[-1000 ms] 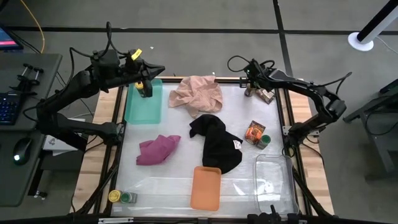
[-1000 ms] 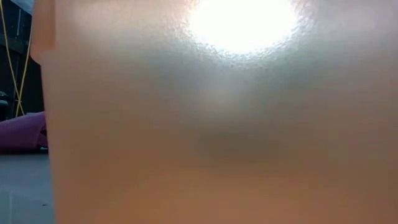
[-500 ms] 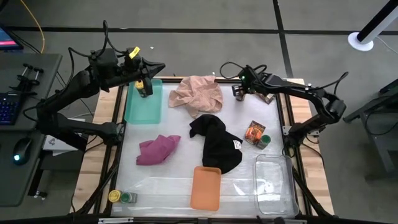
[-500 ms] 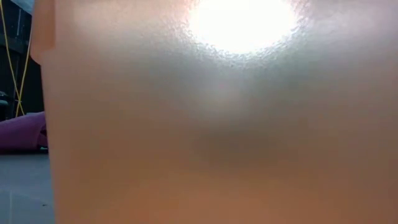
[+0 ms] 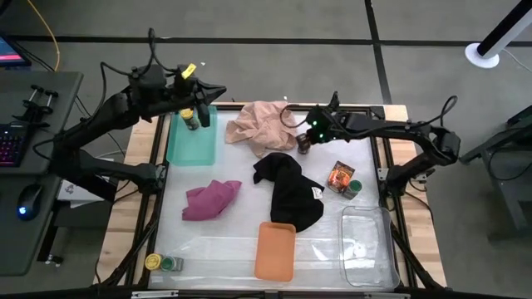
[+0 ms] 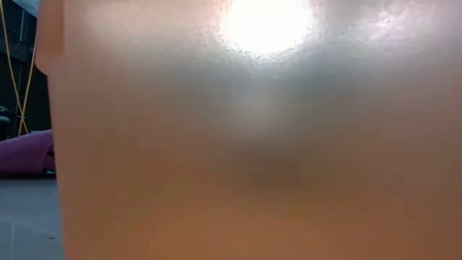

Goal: Sort spices by type
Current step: Put the right yellow seasoning bottle into the green bin

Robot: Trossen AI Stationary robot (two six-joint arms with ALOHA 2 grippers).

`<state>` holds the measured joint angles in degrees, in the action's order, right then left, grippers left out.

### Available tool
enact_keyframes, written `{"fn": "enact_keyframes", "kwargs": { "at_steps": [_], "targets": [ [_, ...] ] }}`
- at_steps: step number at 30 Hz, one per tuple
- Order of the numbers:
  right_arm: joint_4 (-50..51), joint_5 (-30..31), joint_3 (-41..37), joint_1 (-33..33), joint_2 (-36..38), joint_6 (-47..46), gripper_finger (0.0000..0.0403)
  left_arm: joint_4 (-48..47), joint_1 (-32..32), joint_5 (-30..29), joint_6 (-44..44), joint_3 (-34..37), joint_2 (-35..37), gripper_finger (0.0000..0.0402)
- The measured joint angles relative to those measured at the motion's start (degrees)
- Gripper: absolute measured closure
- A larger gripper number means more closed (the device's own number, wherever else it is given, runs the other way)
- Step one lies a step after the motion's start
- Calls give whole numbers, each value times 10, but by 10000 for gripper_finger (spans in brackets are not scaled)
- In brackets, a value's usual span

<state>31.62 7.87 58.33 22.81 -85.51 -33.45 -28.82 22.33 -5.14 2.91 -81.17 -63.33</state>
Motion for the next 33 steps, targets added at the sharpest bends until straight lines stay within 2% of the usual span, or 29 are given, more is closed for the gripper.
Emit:
{"fn": "enact_keyframes", "kwargs": {
  "at_steps": [6,11,14,17,20,27,30,33],
  "targets": [
    [-54,-2,-1,-58,-2,-21,403,1,0,0,0,0,-41,401],
    [-41,66,29,-70,43,-19,403,26,0,6,-18,0,-92,398],
    [1,106,41,-70,97,-11,403,64,2,49,-53,0,-129,376],
    [49,137,49,-70,166,-11,403,100,2,102,-75,0,-168,332],
    [99,156,49,-70,237,-32,403,113,1,138,-95,-1,-209,269],
    [174,157,50,-70,359,-79,403,140,-7,136,-76,-1,-320,117],
    [179,161,50,-70,380,-78,403,171,-16,144,-61,-1,-374,82],
    [180,173,50,-70,384,-76,403,215,-27,148,-61,-1,-420,68]
  ]
}}
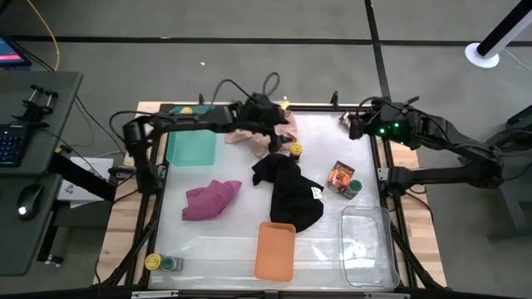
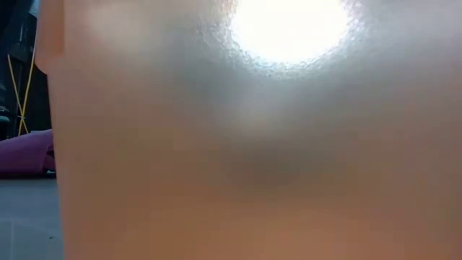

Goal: Sort spices by type
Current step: Put the right yellow seasoning bottle into the green bin

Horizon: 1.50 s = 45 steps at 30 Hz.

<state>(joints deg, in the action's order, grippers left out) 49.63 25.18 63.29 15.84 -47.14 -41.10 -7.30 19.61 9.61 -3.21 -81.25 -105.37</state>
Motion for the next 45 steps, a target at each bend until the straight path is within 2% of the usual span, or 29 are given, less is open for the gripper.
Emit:
{"fn": "enact_keyframes", "kwargs": {
  "at_steps": [5,14,19,27,30,34,35,39,42,45],
  "targets": [
    [11,3,0,0,-13,1,403,71,-16,4,-22,0,-52,67],
    [35,3,-4,0,-57,2,403,90,-36,5,-89,0,-111,67],
    [37,1,-4,0,-76,1,403,121,-39,0,-85,0,-139,67],
    [37,-6,-4,0,-84,1,403,116,-39,-29,-77,0,-161,71],
    [37,-6,-4,0,-84,1,403,115,-39,-29,-65,0,-161,101],
    [37,-5,-4,0,-84,6,403,115,-40,-29,-63,0,-161,195],
    [37,-2,-4,0,-84,6,403,112,-40,-28,-58,0,-159,217],
    [37,-1,-5,0,-84,10,403,57,-28,-10,-49,1,-124,218],
    [37,3,-5,0,-84,11,403,14,1,-8,-68,1,-61,218],
    [37,16,-5,0,-84,13,403,-28,44,-36,-77,6,25,218]
  ]
}}
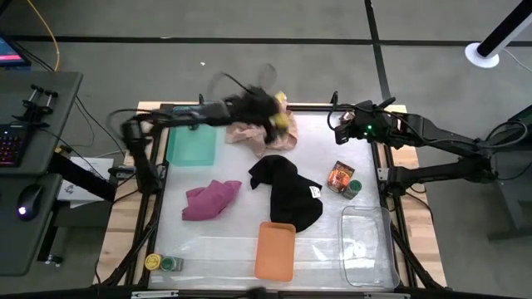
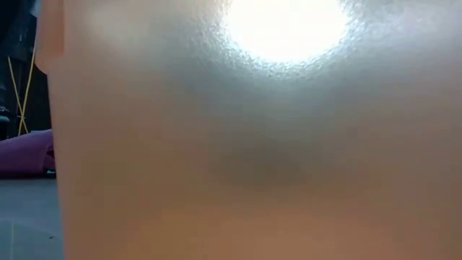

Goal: Sort spices by type
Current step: Put the right yellow seasoning bottle into the green bin

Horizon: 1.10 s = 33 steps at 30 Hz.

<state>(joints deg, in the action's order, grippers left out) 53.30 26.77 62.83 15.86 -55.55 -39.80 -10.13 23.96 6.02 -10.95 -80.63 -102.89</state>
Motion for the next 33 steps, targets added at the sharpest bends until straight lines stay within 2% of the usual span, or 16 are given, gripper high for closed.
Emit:
{"fn": "enact_keyframes", "kwargs": {
  "at_steps": [5,10,14,18,23,33],
  "targets": [
    [-4,2,0,0,0,12,403,-26,82,-128,59,92,169,218],
    [-4,6,0,0,0,13,403,-40,137,-221,197,274,337,218],
    [-4,10,0,0,0,13,403,-31,144,-282,307,393,412,218],
    [-14,13,0,0,0,13,403,-16,153,-320,370,449,417,218],
    [-18,14,0,0,0,10,403,-17,170,-394,390,462,385,218],
    [-19,14,0,0,0,7,403,22,193,-425,381,459,299,218]
  ]
}}
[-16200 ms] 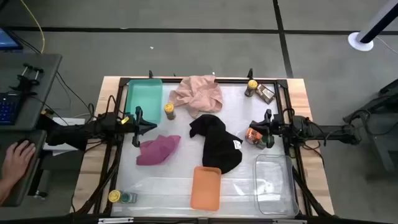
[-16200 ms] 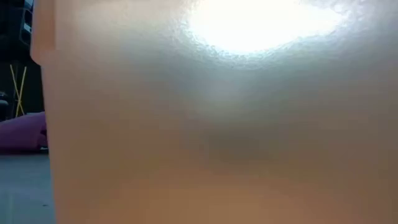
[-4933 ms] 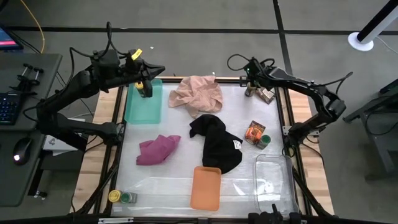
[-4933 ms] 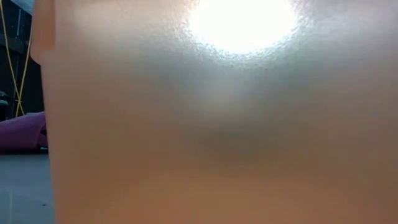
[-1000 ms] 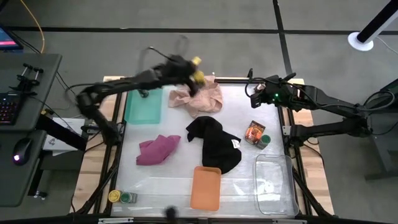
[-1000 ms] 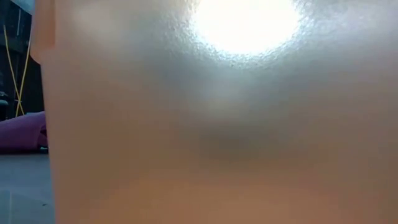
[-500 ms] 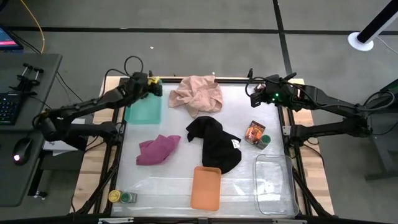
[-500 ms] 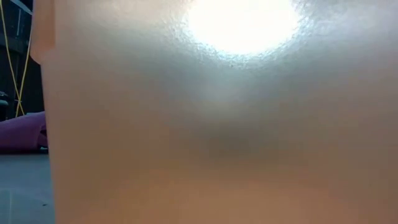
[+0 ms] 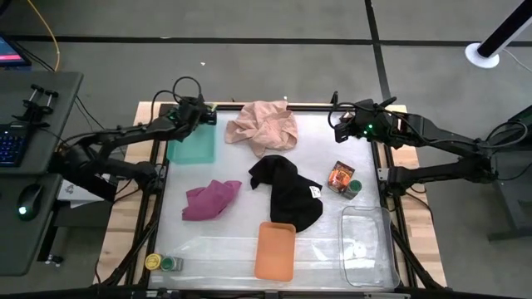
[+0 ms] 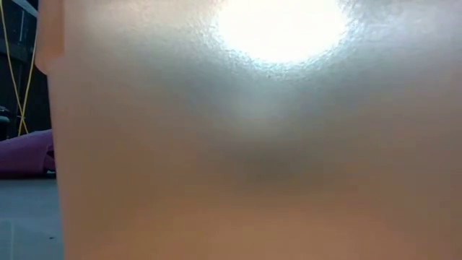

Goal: Sort spices by type
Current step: Put the right yellow seasoning bottle into the green bin

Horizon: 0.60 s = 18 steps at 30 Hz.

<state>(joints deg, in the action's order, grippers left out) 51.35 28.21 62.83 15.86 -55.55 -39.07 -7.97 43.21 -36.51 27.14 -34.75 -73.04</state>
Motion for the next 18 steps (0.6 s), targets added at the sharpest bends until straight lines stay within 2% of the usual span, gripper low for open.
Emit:
{"fn": "enact_keyframes", "kwargs": {
  "at_steps": [5,16,18],
  "targets": [
    [0,0,0,0,0,-1,403,-8,0,-30,11,1,-5,218],
    [-2,0,0,0,0,-1,403,-11,0,-30,11,2,-3,218],
    [-2,0,0,0,0,-2,403,-11,0,-30,19,2,-3,195]
  ]
}}
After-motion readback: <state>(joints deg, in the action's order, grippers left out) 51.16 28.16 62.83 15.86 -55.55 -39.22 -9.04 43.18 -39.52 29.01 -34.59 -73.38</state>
